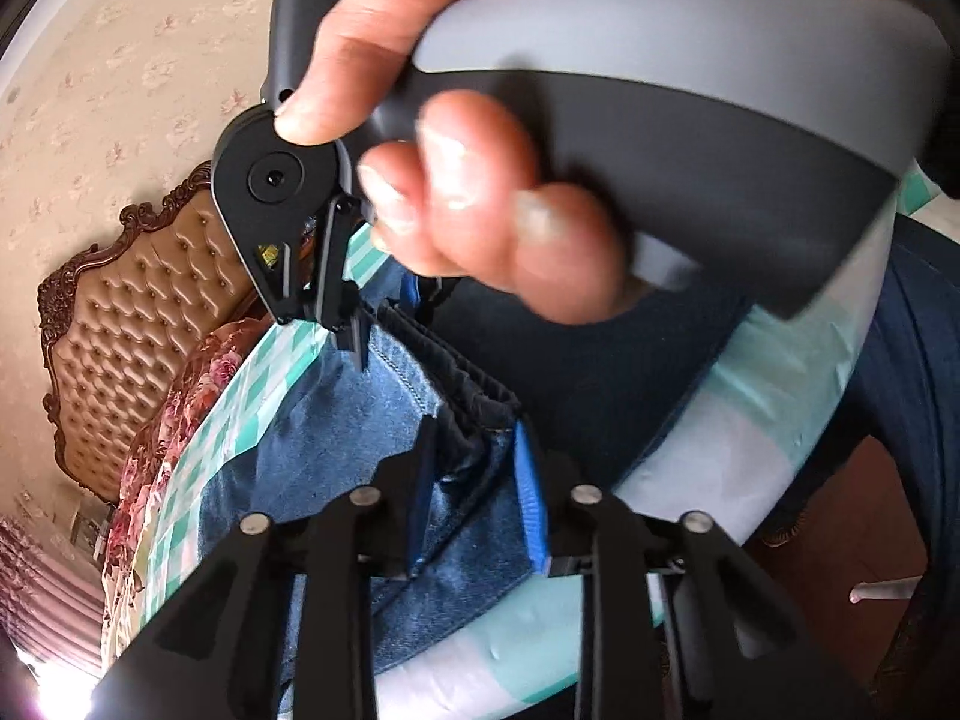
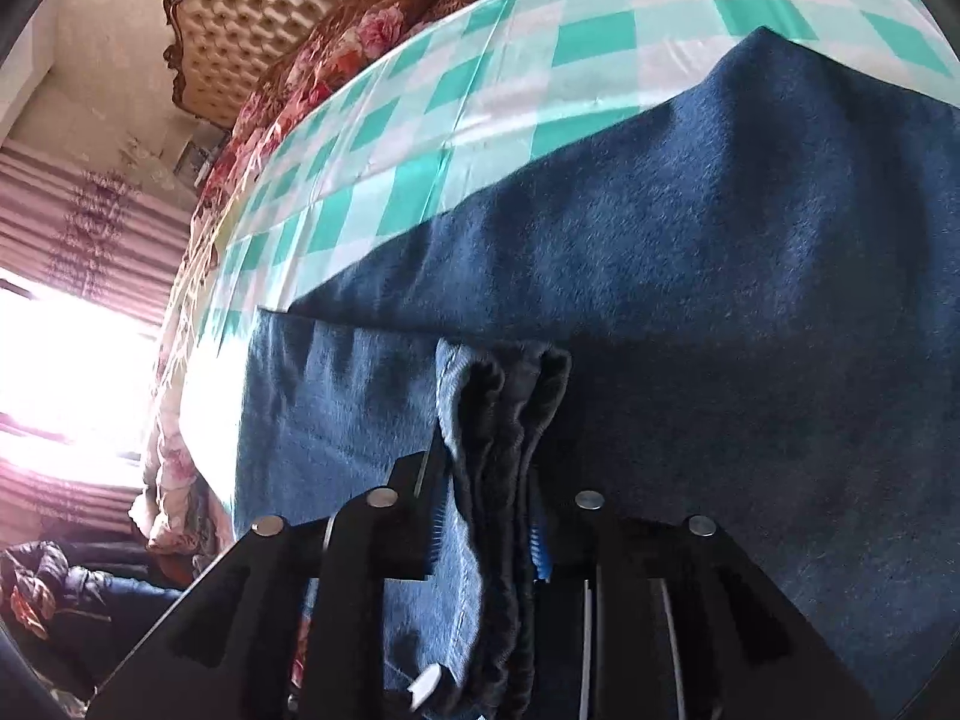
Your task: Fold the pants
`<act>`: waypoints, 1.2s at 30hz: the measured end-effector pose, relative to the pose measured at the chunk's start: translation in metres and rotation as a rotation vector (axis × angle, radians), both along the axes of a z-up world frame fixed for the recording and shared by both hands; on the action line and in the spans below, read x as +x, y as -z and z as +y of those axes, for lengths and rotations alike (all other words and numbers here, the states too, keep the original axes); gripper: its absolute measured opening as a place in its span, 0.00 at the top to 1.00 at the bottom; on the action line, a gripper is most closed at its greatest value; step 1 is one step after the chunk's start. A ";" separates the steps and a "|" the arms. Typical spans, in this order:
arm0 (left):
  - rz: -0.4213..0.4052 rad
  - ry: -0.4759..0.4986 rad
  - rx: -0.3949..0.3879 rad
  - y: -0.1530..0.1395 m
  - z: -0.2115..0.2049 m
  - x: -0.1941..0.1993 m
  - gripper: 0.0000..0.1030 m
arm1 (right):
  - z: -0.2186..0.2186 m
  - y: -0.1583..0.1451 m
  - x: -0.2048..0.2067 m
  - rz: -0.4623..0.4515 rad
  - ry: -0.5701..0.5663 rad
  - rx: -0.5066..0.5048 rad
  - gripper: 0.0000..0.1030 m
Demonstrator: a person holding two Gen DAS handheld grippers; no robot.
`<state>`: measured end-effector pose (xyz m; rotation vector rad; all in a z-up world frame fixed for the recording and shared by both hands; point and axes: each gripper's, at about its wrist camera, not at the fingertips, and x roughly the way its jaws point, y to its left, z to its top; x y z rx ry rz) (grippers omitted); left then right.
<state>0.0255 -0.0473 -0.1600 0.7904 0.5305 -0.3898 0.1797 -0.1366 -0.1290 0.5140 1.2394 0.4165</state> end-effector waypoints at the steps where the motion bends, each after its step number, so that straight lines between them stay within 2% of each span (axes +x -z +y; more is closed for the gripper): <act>1: 0.003 -0.002 0.003 0.001 0.000 0.001 0.81 | 0.000 0.001 0.002 -0.002 0.001 0.003 0.74; 5: 0.006 -0.007 -0.003 -0.002 0.002 -0.003 0.84 | 0.002 -0.001 0.008 -0.032 -0.010 -0.013 0.76; 7: 0.001 -0.005 -0.004 -0.003 0.001 -0.005 0.86 | 0.004 -0.006 0.008 -0.052 -0.021 -0.040 0.84; 12: -0.023 0.004 -0.030 -0.016 -0.001 -0.009 0.88 | 0.007 -0.028 -0.001 -0.127 -0.032 -0.097 0.85; 21: -0.009 0.045 -0.049 -0.013 -0.019 -0.012 0.88 | -0.012 -0.022 -0.001 -0.110 -0.011 -0.124 0.85; 24: 0.063 0.045 -0.102 -0.008 -0.014 -0.004 0.74 | -0.010 -0.010 0.001 -0.122 -0.005 -0.189 0.84; 26: 0.085 0.032 -0.173 -0.018 -0.003 -0.004 0.63 | -0.010 -0.011 -0.002 -0.141 -0.001 -0.204 0.80; 27: 0.090 0.020 -0.227 -0.027 0.008 -0.006 0.59 | -0.011 -0.015 -0.004 -0.160 0.018 -0.225 0.70; 28: 0.088 0.000 -0.259 -0.033 0.017 -0.006 0.58 | -0.013 -0.021 -0.006 -0.181 0.045 -0.269 0.62; 30: 0.079 -0.068 -0.351 -0.051 0.052 -0.008 0.58 | -0.018 -0.038 -0.016 -0.238 0.096 -0.337 0.57; 31: 0.071 -0.114 -0.393 -0.058 0.070 -0.008 0.61 | -0.019 -0.047 -0.022 -0.268 0.122 -0.363 0.57; 32: 0.058 -0.202 -0.440 -0.066 0.097 -0.003 0.66 | -0.018 -0.055 -0.028 -0.300 0.143 -0.392 0.56; 33: 0.051 -0.274 -0.463 -0.069 0.117 0.004 0.80 | -0.013 -0.064 -0.036 -0.339 0.150 -0.416 0.50; 34: 0.050 -0.341 -0.483 -0.070 0.136 0.011 0.87 | -0.002 -0.072 -0.044 -0.390 0.134 -0.438 0.35; 35: 0.083 -0.421 -0.505 -0.064 0.160 0.025 0.88 | 0.010 -0.077 -0.051 -0.438 0.113 -0.455 0.29; 36: 0.111 -0.451 -0.510 -0.060 0.170 0.033 0.90 | 0.022 -0.080 -0.056 -0.478 0.093 -0.476 0.24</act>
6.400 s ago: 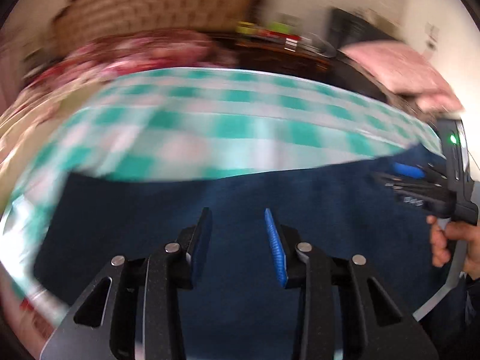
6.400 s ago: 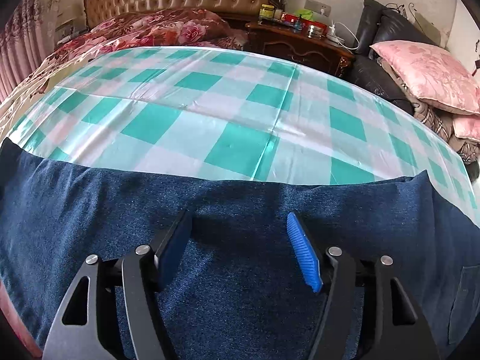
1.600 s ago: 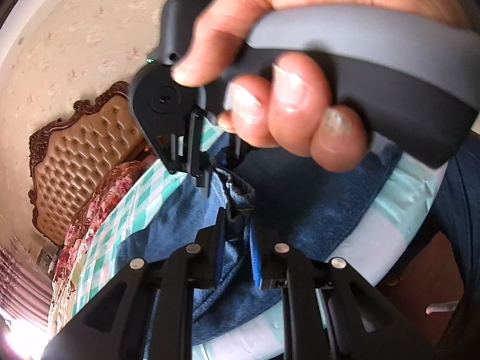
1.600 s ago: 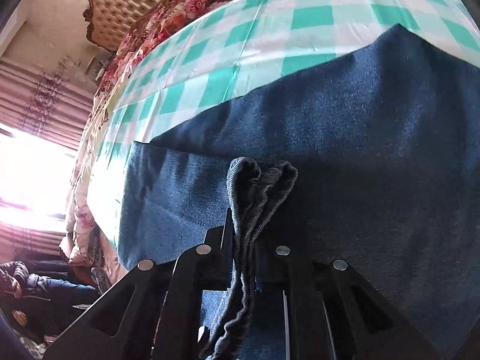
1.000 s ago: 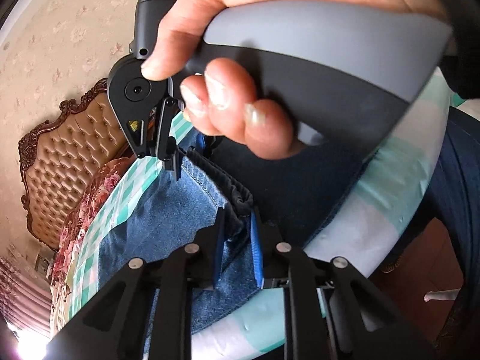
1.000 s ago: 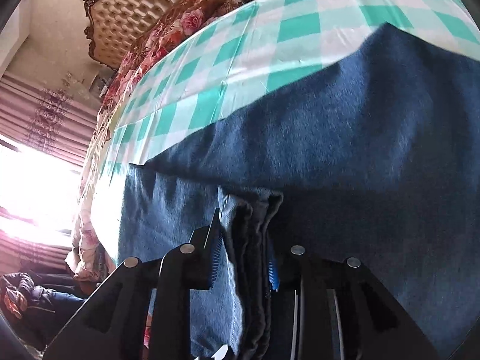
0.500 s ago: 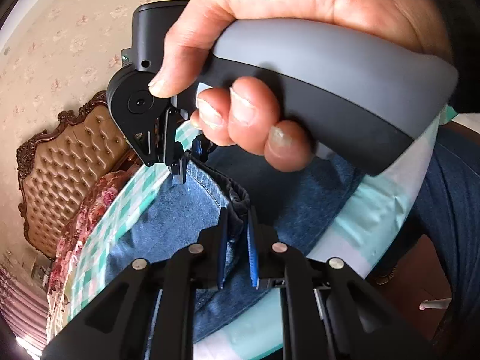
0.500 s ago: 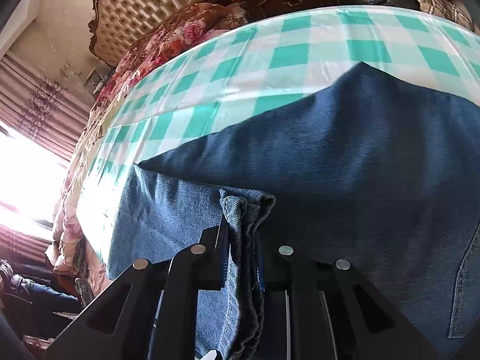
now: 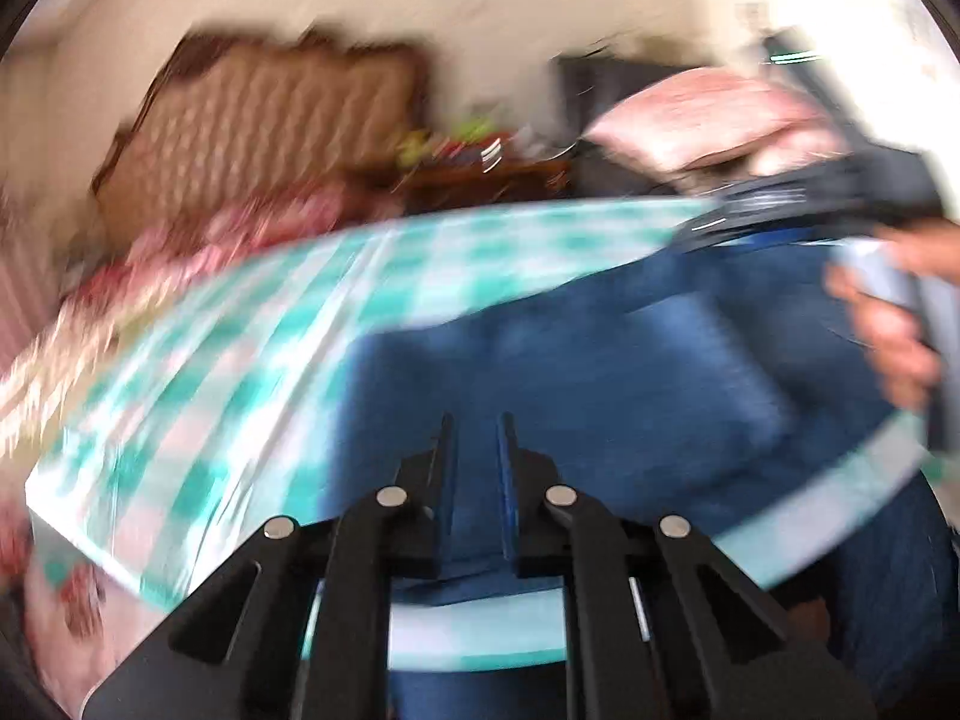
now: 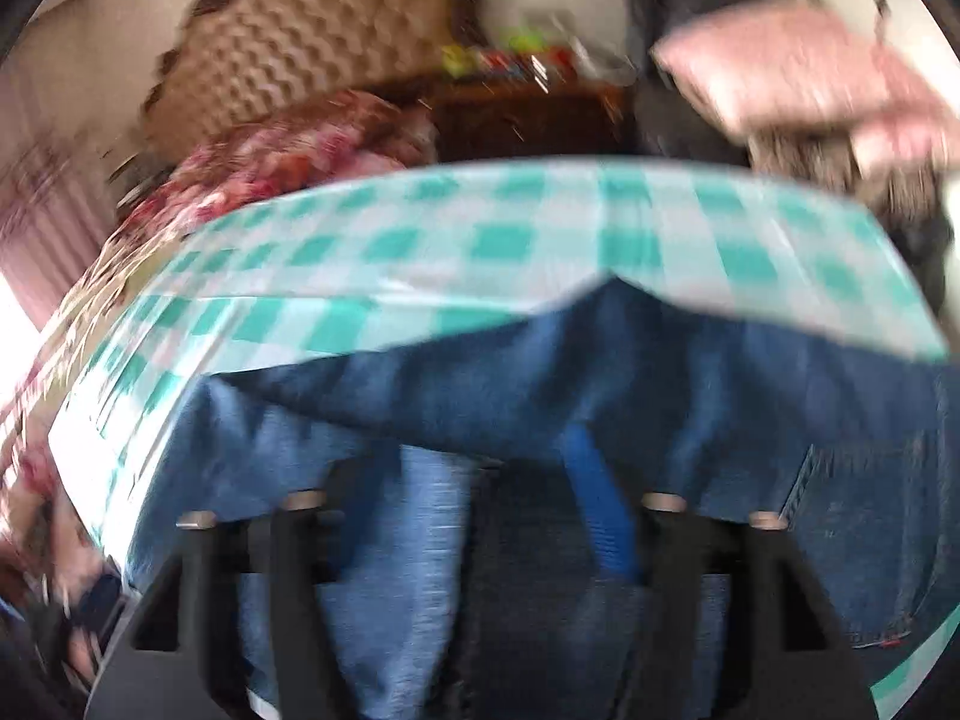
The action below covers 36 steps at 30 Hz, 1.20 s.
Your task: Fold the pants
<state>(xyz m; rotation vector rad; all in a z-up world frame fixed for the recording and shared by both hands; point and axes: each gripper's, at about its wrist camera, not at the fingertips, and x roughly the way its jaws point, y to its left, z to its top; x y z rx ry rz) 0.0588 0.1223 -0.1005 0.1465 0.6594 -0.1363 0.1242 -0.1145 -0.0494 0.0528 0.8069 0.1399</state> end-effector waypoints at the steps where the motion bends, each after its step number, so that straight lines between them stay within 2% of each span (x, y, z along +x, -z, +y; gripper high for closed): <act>1: 0.043 -0.023 -0.017 0.007 0.012 0.011 0.92 | 0.016 0.002 -0.004 -0.014 -0.018 -0.041 0.23; 5: 0.195 -0.064 -0.062 0.037 0.039 0.035 0.92 | 0.053 0.031 -0.003 0.056 -0.058 -0.115 0.23; 6: 0.189 -0.098 -0.036 0.040 0.044 0.033 0.93 | 0.056 0.039 -0.001 0.076 -0.052 -0.135 0.23; 8: 0.196 -0.156 -0.033 0.038 0.056 0.036 0.93 | 0.057 0.053 -0.001 0.104 -0.021 -0.194 0.20; 10: 0.178 -0.195 -0.019 0.027 0.065 0.045 0.94 | 0.052 0.072 0.003 0.164 -0.003 -0.209 0.15; 12: 0.147 -0.128 -0.038 0.010 0.061 0.059 0.94 | 0.043 0.076 -0.001 0.148 0.025 -0.150 0.14; 14: 0.174 -0.005 -0.066 0.002 0.044 0.085 0.94 | 0.038 0.079 -0.004 0.149 0.047 -0.108 0.14; 16: 0.184 0.060 -0.037 0.001 0.024 0.102 0.92 | 0.039 0.079 -0.003 0.162 0.043 -0.113 0.13; 18: 0.288 0.119 -0.043 0.019 0.008 0.129 0.91 | 0.038 0.078 -0.001 0.178 0.040 -0.114 0.12; 20: 0.320 0.056 0.035 0.034 0.007 0.142 0.91 | 0.039 0.077 -0.002 0.172 0.040 -0.122 0.11; 22: 0.329 0.011 -0.009 0.036 0.025 0.154 0.92 | 0.039 0.077 -0.005 0.155 0.027 -0.125 0.11; 23: 0.332 -0.036 -0.013 0.035 0.036 0.158 0.93 | 0.038 0.078 -0.006 0.153 0.022 -0.118 0.11; 24: 0.321 -0.094 0.020 0.034 0.043 0.161 0.93 | 0.036 0.078 -0.006 0.155 0.020 -0.107 0.11; 25: 0.309 -0.169 0.061 0.030 0.052 0.159 0.88 | 0.036 0.078 -0.006 0.157 0.015 -0.103 0.11; 26: 0.300 -0.227 0.042 0.025 0.064 0.155 0.87 | 0.036 0.078 -0.006 0.157 0.010 -0.104 0.11; 28: 0.291 -0.198 -0.093 0.015 0.071 0.141 0.83 | 0.035 0.078 -0.006 0.155 0.007 -0.101 0.10; 29: 0.272 -0.160 -0.135 0.009 0.067 0.128 0.82 | 0.035 0.078 -0.006 0.151 0.006 -0.100 0.10; 32: 0.246 -0.056 -0.160 0.012 0.047 0.093 0.70 | 0.035 0.078 -0.007 0.149 0.004 -0.098 0.10; 35: 0.269 -0.088 -0.110 0.035 0.045 0.067 0.67 | 0.035 0.078 -0.007 0.155 -0.006 -0.095 0.10; 36: 0.265 -0.112 -0.129 0.038 0.052 0.061 0.67 | 0.035 0.077 -0.007 0.157 -0.011 -0.094 0.10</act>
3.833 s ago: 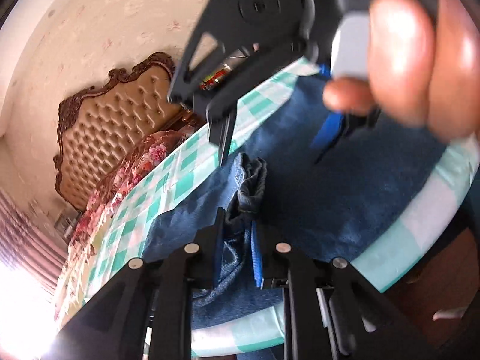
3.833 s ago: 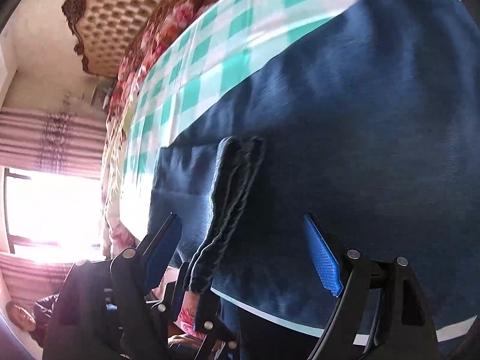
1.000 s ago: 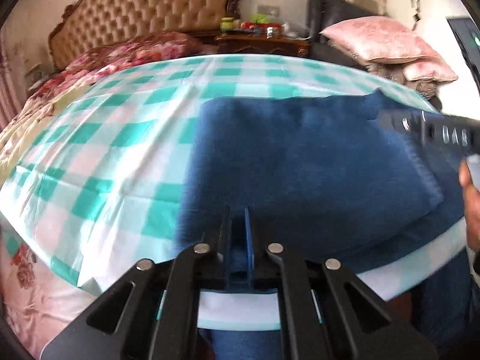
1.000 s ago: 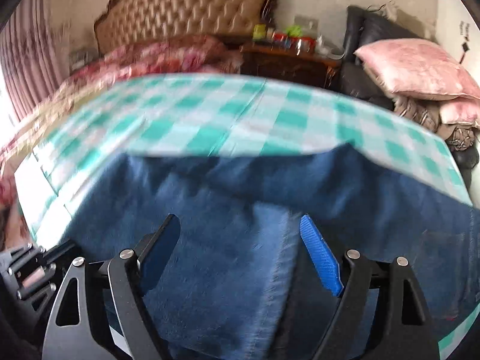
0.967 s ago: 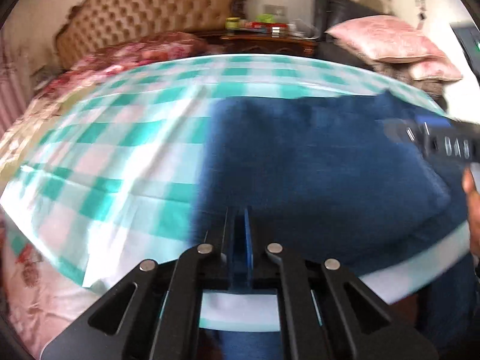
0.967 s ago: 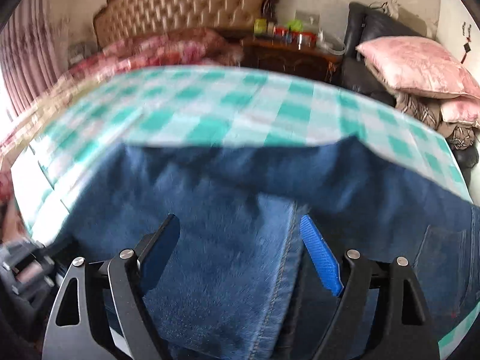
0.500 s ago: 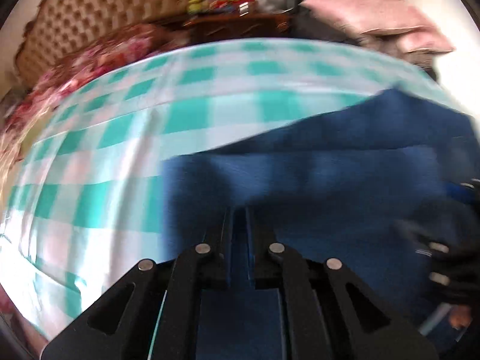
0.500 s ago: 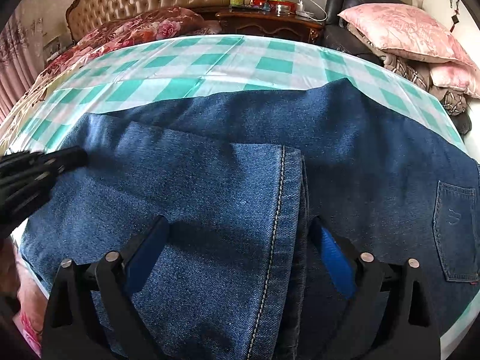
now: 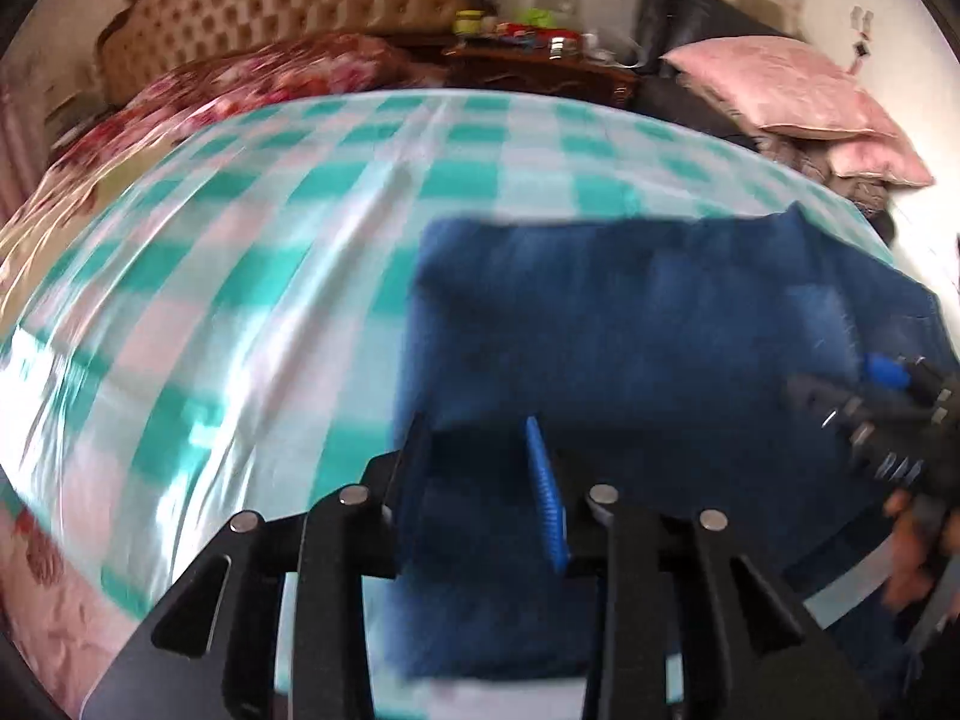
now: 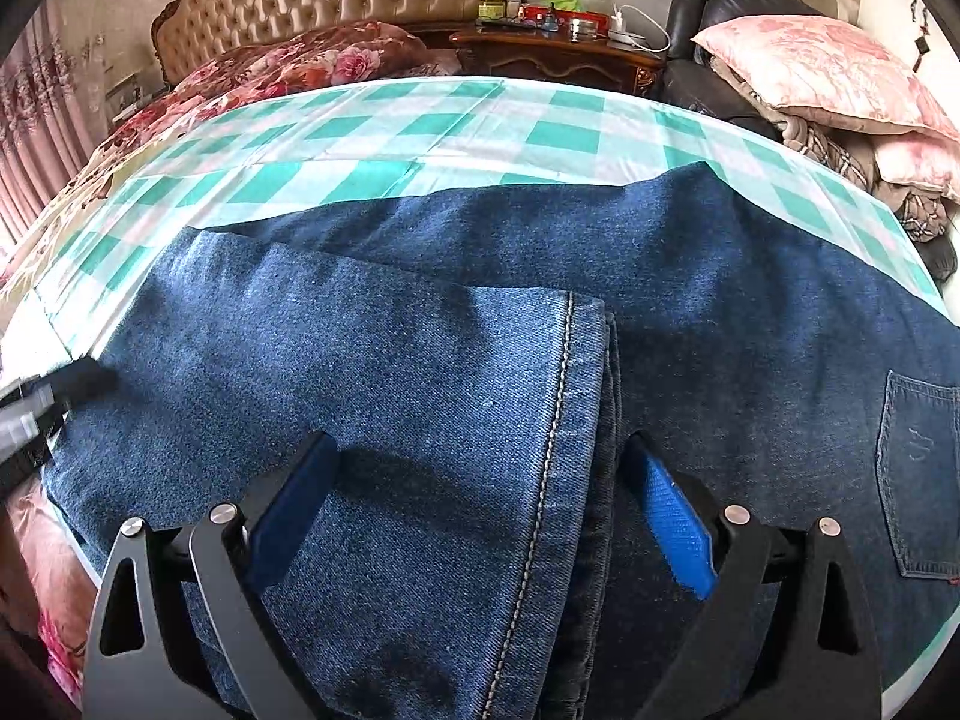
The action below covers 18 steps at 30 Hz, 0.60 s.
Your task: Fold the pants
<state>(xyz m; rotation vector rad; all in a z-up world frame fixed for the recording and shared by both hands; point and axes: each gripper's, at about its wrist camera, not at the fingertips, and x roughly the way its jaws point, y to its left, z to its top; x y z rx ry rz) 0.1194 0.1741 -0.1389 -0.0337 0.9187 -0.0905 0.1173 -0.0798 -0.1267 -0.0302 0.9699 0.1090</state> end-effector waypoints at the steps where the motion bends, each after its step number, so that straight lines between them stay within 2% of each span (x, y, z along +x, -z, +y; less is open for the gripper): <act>1: -0.007 -0.019 -0.021 0.003 0.008 -0.002 0.61 | 0.000 0.000 0.000 0.001 -0.002 0.000 0.10; 3: -0.001 -0.121 0.006 0.004 0.028 -0.011 0.50 | -0.001 0.000 0.000 0.000 -0.006 0.002 0.11; 7: -0.021 -0.224 -0.020 -0.007 0.053 -0.022 0.55 | -0.006 -0.005 -0.004 0.018 0.030 -0.005 0.11; 9: -0.064 -0.171 -0.029 -0.018 0.045 -0.028 0.55 | -0.012 -0.014 -0.011 -0.016 0.068 -0.012 0.11; 12: -0.100 -0.060 -0.027 -0.023 0.019 -0.032 0.55 | -0.017 -0.024 -0.024 -0.060 0.049 -0.043 0.11; 14: -0.098 0.011 -0.022 -0.020 0.000 -0.031 0.55 | -0.021 -0.020 -0.028 -0.046 0.056 -0.070 0.11; 16: -0.091 0.061 0.015 -0.013 -0.017 -0.032 0.54 | -0.030 -0.012 -0.030 -0.013 0.078 -0.083 0.11; 18: -0.074 0.068 0.048 -0.004 -0.022 -0.030 0.53 | -0.037 -0.006 -0.033 0.001 0.080 -0.068 0.11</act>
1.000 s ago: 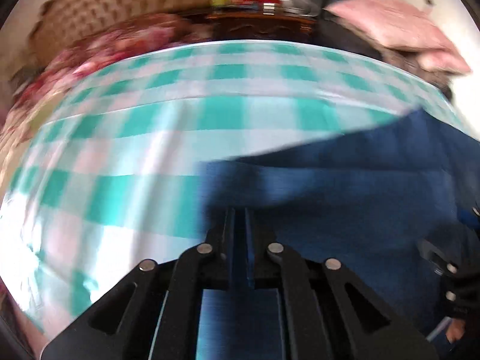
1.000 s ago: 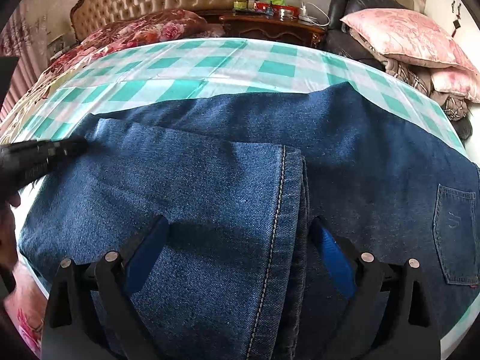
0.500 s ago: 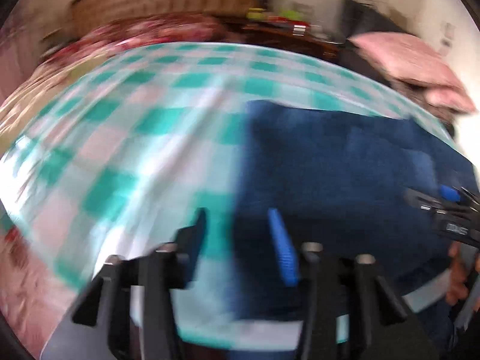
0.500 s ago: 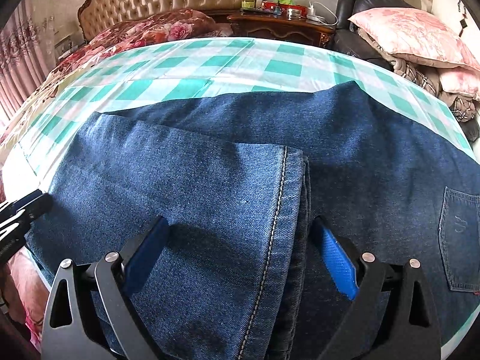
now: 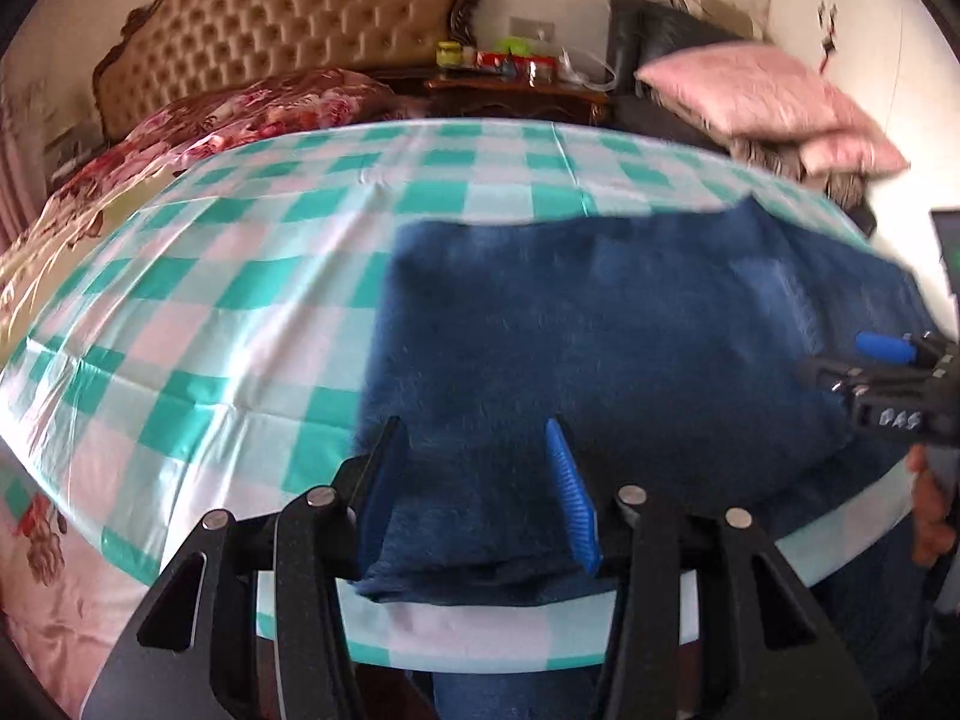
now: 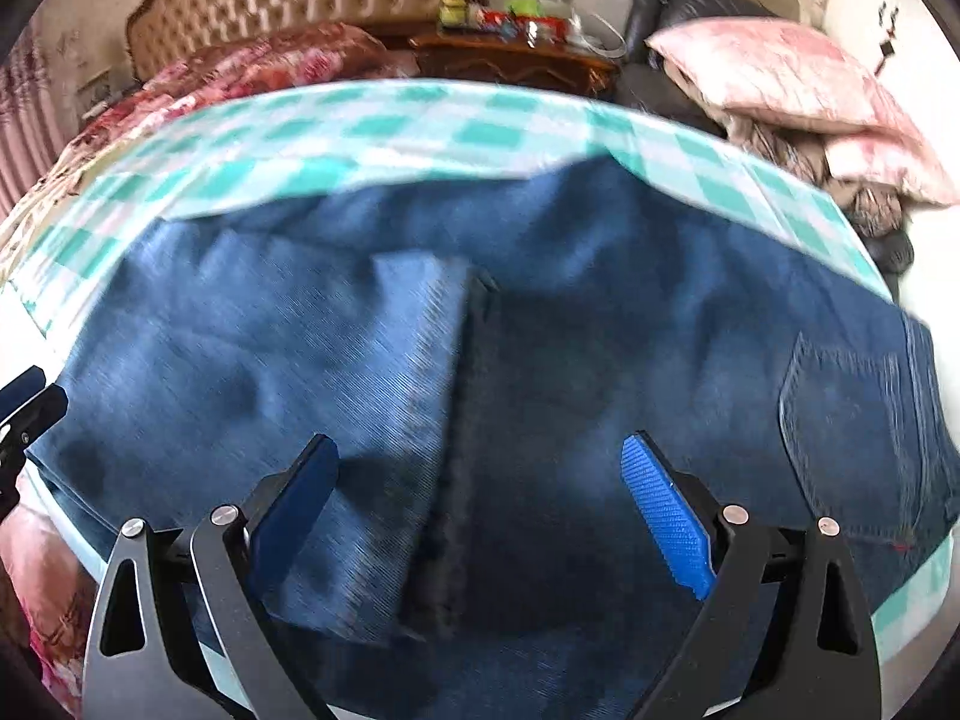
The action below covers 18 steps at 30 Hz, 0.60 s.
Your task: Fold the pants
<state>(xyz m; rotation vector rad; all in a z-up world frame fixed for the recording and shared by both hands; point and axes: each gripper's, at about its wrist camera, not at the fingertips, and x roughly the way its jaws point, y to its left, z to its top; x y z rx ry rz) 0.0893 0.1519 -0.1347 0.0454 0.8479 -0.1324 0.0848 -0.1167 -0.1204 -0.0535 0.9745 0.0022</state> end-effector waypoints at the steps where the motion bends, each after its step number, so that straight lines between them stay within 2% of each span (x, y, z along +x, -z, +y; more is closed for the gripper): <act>1: 0.009 -0.014 0.018 0.005 0.002 0.001 0.52 | -0.004 0.001 -0.003 0.000 -0.003 0.007 0.11; 3: 0.006 -0.049 0.012 0.010 0.014 -0.001 0.51 | -0.006 -0.001 -0.005 -0.001 -0.003 -0.005 0.11; 4: 0.006 -0.072 0.011 0.010 0.020 -0.001 0.47 | -0.009 -0.005 -0.007 -0.010 0.002 -0.015 0.11; 6: 0.006 -0.130 0.006 0.009 0.036 -0.003 0.45 | -0.016 -0.011 -0.011 -0.023 0.019 -0.012 0.11; 8: 0.003 -0.158 -0.012 0.007 0.047 -0.004 0.45 | -0.026 -0.022 -0.011 -0.044 0.037 0.041 0.12; 9: 0.001 -0.159 -0.027 0.005 0.050 -0.004 0.47 | -0.029 -0.026 -0.009 -0.048 0.041 0.064 0.19; 11: -0.013 -0.157 -0.046 -0.001 0.050 -0.001 0.51 | -0.027 -0.033 0.001 -0.050 0.044 0.085 0.26; 13: -0.031 -0.136 -0.063 -0.009 0.045 0.007 0.62 | -0.020 -0.041 0.015 -0.054 0.029 0.107 0.37; 14: -0.040 -0.112 -0.075 -0.014 0.041 0.014 0.65 | -0.015 -0.044 0.020 -0.058 0.018 0.118 0.40; 16: -0.043 -0.070 -0.077 -0.022 0.032 0.031 0.78 | 0.001 -0.048 0.036 -0.062 -0.026 0.135 0.47; 18: -0.038 -0.010 -0.074 -0.027 0.018 0.054 0.81 | 0.015 -0.045 0.053 -0.041 -0.052 0.145 0.52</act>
